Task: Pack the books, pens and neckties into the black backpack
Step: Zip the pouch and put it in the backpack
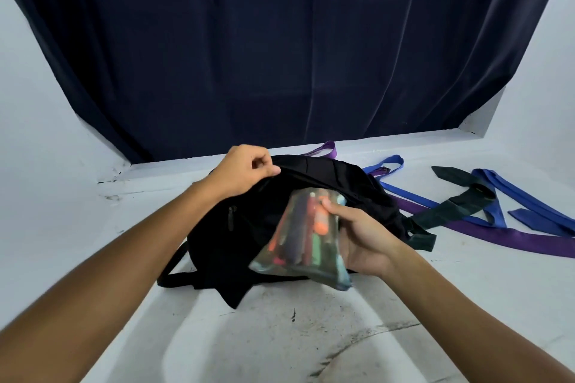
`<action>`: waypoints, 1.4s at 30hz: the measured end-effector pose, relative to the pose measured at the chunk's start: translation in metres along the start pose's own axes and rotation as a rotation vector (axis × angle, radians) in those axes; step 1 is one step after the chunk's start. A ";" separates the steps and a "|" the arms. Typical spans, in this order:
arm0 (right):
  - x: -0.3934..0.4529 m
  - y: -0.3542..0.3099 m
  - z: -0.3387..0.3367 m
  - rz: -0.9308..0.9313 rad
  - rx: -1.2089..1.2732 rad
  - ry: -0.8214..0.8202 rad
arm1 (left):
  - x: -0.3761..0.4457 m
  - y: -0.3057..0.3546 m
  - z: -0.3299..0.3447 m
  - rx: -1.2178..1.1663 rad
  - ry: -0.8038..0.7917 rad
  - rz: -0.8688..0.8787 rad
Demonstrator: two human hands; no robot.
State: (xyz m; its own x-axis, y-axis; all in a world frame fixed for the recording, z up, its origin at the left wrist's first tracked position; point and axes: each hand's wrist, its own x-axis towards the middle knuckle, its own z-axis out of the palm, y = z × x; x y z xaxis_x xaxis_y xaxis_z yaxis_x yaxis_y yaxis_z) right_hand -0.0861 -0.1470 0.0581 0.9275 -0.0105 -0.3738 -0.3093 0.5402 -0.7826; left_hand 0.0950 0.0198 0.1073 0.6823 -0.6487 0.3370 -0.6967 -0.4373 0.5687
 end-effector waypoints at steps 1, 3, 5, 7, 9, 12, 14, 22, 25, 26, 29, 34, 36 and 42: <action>0.004 -0.001 0.007 0.008 -0.041 0.010 | 0.003 0.002 -0.004 -0.010 -0.012 -0.013; 0.013 -0.005 0.023 0.029 -0.113 0.033 | 0.010 0.005 -0.014 -0.023 -0.039 -0.030; 0.021 -0.013 0.036 0.027 -0.163 0.054 | 0.014 0.008 -0.023 -0.036 -0.056 -0.043; 0.030 -0.022 0.047 -0.026 -0.218 0.087 | 0.016 0.009 -0.030 -0.050 -0.048 -0.043; 0.041 -0.029 0.054 -0.119 -0.319 0.131 | 0.017 0.009 -0.035 -0.055 -0.027 -0.037; 0.059 -0.029 0.053 -0.280 -0.646 0.299 | 0.017 0.007 -0.036 -0.079 0.013 -0.046; 0.063 -0.025 0.045 -0.430 -1.010 0.448 | 0.016 0.006 -0.034 -0.106 0.041 -0.056; 0.006 -0.005 0.030 -0.313 -1.725 -0.164 | 0.016 0.000 -0.024 -0.176 0.138 -0.092; 0.008 0.010 0.025 -0.422 -2.061 -0.124 | 0.015 0.000 -0.021 -0.168 0.138 -0.085; 0.011 0.014 0.025 -0.484 -2.116 -0.093 | 0.015 0.000 -0.021 -0.167 0.135 -0.083; 0.018 0.016 0.025 -0.609 -2.119 -0.042 | 0.015 0.001 -0.022 -0.165 0.118 -0.074; 0.027 -0.014 0.028 -0.654 -1.703 -0.015 | 0.012 0.005 -0.026 -0.161 0.105 -0.067; 0.035 -0.019 0.024 -0.800 -1.517 0.083 | 0.012 0.006 -0.028 -0.161 0.101 -0.063; 0.058 -0.013 0.032 -0.804 -1.532 0.181 | 0.011 0.009 -0.033 -0.140 0.072 -0.036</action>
State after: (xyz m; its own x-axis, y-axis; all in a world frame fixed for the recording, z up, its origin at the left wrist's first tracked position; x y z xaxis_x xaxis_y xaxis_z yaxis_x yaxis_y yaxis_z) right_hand -0.0219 -0.1283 0.0628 0.9366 0.0023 0.3503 0.1775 -0.8652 -0.4690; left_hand 0.1033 0.0294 0.1413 0.7238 -0.5860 0.3643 -0.6372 -0.3652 0.6787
